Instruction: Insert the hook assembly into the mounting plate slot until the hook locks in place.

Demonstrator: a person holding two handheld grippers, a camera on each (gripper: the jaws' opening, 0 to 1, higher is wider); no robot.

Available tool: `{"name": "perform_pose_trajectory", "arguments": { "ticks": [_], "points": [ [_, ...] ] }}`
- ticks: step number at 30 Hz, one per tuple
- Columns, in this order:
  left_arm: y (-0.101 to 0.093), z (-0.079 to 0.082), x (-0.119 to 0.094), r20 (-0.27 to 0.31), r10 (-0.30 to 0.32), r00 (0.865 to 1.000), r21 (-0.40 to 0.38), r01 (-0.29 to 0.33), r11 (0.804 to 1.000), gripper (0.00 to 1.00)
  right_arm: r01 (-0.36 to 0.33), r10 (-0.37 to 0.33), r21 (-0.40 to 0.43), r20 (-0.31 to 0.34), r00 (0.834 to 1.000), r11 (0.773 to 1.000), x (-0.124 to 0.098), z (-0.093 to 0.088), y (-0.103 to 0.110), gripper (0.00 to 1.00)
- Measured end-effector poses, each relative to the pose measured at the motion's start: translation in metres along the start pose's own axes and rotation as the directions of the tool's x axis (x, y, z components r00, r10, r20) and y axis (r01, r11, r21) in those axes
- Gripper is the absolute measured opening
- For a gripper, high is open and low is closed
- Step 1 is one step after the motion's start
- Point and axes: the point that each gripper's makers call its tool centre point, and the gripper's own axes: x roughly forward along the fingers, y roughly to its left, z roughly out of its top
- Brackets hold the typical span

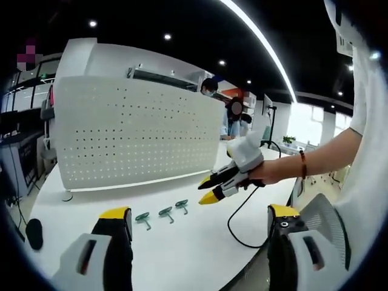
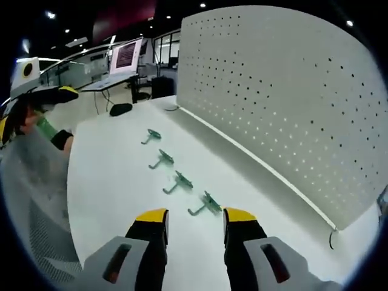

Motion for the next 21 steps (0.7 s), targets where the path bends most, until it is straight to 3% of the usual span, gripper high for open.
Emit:
{"name": "perform_pose_trajectory", "arguments": {
  "ticks": [21],
  "points": [
    [0.004, -0.003, -0.005, -0.009, 0.006, 1.0, -0.005, -0.006, 1.0, 0.94, 0.024, -0.023, 0.014, -0.058, 0.998, 1.0, 0.023, -0.01, -0.015, 0.29]
  ]
}}
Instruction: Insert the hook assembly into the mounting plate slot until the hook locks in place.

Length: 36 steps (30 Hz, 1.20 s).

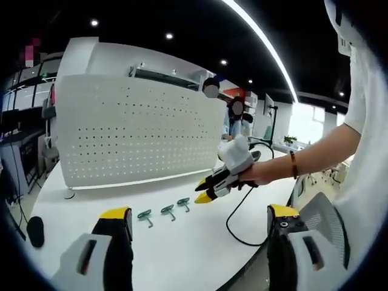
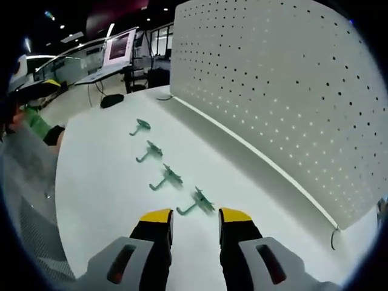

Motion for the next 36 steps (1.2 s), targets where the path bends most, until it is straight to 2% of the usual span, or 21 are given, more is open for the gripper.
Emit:
{"name": "perform_pose_trajectory", "arguments": {
  "ticks": [22, 31, 36],
  "points": [
    [0.008, -0.004, -0.005, -0.006, 0.034, 0.999, -0.017, -0.034, 0.999, 0.93, -0.035, 0.033, -0.036, -0.052, 0.998, 0.999, 0.029, 0.0, -0.006, 0.23],
    [0.011, -0.004, -0.006, -0.012, 0.039, 0.999, -0.019, -0.039, 0.999, 0.92, -0.04, 0.039, -0.008, -0.072, 0.997, 0.999, 0.037, -0.003, -0.008, 0.18],
    [0.011, -0.004, -0.006, -0.01, 0.041, 0.999, -0.02, -0.041, 0.999, 0.92, -0.045, 0.045, 0.005, -0.104, 0.994, 0.999, 0.04, -0.012, -0.006, 0.17]
  ]
}}
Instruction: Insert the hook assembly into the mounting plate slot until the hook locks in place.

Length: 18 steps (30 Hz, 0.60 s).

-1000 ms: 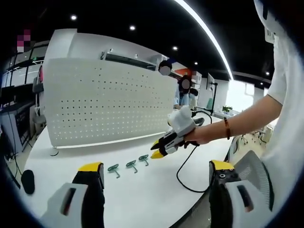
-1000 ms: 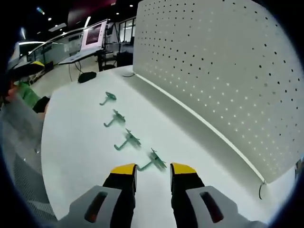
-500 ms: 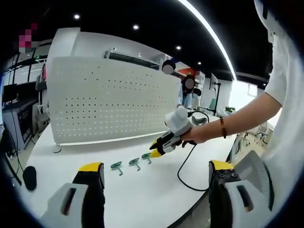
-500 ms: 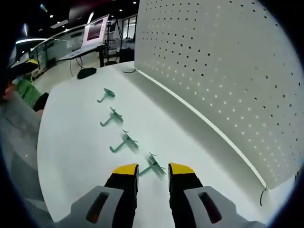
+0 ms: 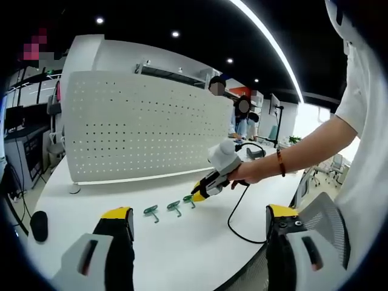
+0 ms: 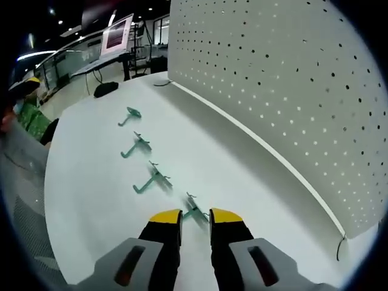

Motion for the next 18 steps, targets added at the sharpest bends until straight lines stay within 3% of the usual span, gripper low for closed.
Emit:
{"name": "perform_pose_trajectory", "arguments": {
  "ticks": [18],
  "points": [
    [-0.002, -0.0006, 0.0025, -0.006, -0.009, 1.0, -0.001, 0.009, 1.0, 0.91, -0.001, 0.0, -0.026, -0.032, 0.999, 1.0, -0.0016, -0.0004, 0.0046, 0.01]
  ]
}}
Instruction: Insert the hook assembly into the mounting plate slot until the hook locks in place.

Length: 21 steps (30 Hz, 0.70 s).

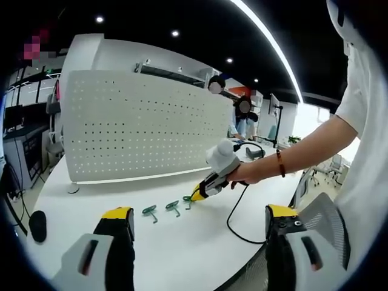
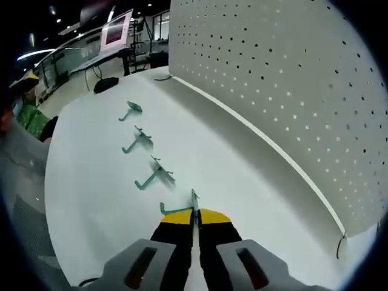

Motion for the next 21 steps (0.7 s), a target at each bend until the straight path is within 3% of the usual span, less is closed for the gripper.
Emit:
{"name": "perform_pose_trajectory", "arguments": {
  "ticks": [3, 4, 8, 10, 14, 21],
  "points": [
    [-0.001, 0.002, 0.0, 0.007, -0.002, 1.0, -0.001, 0.002, 1.0, 0.91, 0.004, -0.004, 0.016, -0.011, 1.0, 1.0, 0.002, -0.001, -0.001, 0.01],
    [-0.001, 0.002, 0.0, 0.008, -0.002, 1.0, -0.003, 0.002, 1.0, 0.91, 0.0, -0.001, -0.013, -0.042, 0.999, 1.0, 0.002, -0.004, 0.001, 0.01],
    [-0.002, 0.003, 0.0, 0.006, -0.005, 1.0, 0.003, 0.005, 1.0, 0.91, 0.013, -0.014, -0.054, -0.024, 1.0, 0.998, 0.003, 0.0, 0.002, 0.0],
    [-0.002, 0.003, -0.001, 0.01, -0.004, 1.0, 0.0, 0.004, 1.0, 0.91, 0.01, -0.01, -0.015, -0.034, 0.999, 1.0, 0.003, -0.001, 0.001, 0.0],
    [-0.003, 0.003, -0.002, 0.011, -0.002, 1.0, -0.001, 0.002, 1.0, 0.91, 0.007, -0.008, -0.035, -0.03, 1.0, 0.999, 0.001, -0.001, 0.002, 0.0],
    [-0.005, 0.001, 0.0, 0.002, -0.011, 1.0, 0.005, 0.011, 1.0, 0.88, 0.009, -0.009, 0.004, 0.009, 1.0, 1.0, -0.008, 0.006, 0.0, 0.0]
  ]
}}
